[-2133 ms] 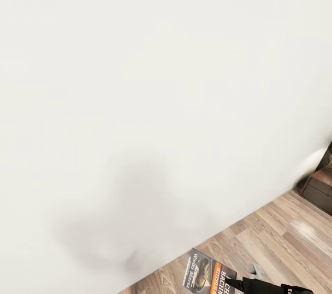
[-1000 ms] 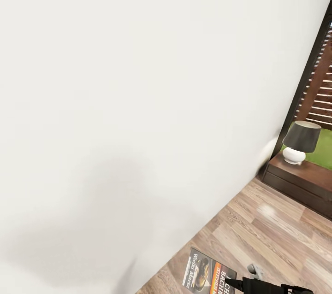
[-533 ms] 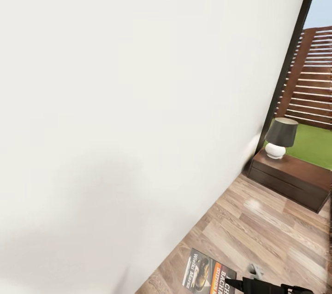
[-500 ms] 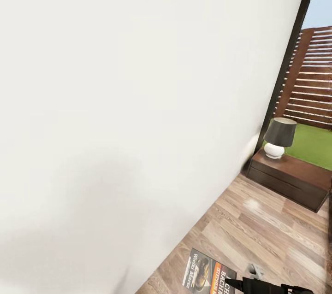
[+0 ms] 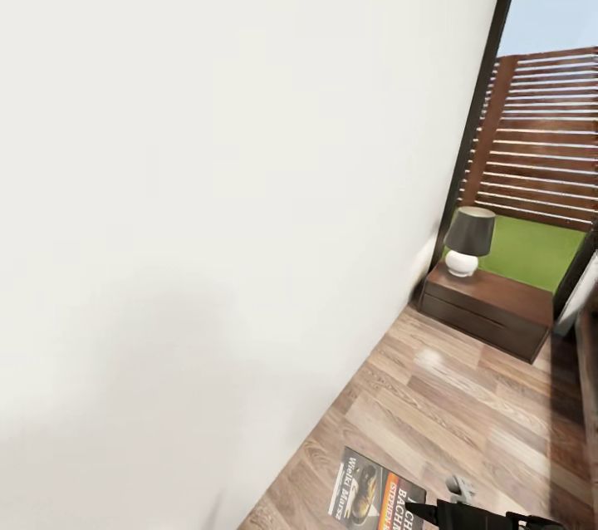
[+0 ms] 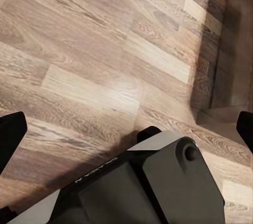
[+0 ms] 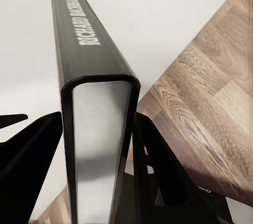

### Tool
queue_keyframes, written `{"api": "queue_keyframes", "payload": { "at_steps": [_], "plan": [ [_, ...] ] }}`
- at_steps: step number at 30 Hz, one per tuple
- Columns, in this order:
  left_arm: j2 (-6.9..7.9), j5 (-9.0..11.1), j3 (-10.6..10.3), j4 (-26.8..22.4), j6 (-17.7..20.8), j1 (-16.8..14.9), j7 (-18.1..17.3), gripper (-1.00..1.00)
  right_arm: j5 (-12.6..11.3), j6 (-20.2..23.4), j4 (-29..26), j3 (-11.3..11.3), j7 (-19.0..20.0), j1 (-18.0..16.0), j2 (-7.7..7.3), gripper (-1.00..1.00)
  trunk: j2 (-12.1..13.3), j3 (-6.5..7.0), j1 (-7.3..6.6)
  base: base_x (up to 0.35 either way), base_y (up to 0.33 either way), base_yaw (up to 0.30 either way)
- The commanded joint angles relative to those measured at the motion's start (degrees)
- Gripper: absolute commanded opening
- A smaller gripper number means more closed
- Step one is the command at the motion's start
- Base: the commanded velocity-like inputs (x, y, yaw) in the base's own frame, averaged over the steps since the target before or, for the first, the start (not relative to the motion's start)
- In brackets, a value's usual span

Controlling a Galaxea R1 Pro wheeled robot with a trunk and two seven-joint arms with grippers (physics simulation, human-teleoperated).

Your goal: In the bedroom, move the book from the bed onto either nightstand, and place the two sandals side by side next to the bed.

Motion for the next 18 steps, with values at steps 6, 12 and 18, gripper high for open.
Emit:
{"api": "queue_keyframes", "payload": {
  "at_steps": [6,12,18],
  "plan": [
    [0.05,0.2,-0.5,0.1,-0.4,0.0,0.0,1.0,0.2,0.6,0.1,-0.5,0.1,-0.1,-0.06,-1.0,-0.1,-0.14,0.04,0.0,0.0,-0.212],
    [0.05,0.2,-0.5,0.0,-0.4,0.0,0.0,1.0,0.2,0.6,0.1,-0.5,0.1,-0.1,-0.06,-1.0,-0.1,-0.14,0.04,0.0,0.0,-0.212],
    [0.05,0.2,-0.5,0.1,-0.4,0.0,0.0,1.0,0.2,0.6,0.1,-0.5,0.1,-0.1,-0.06,-1.0,-0.1,-0.14,0.04,0.0,0.0,-0.212]
  ]
}}
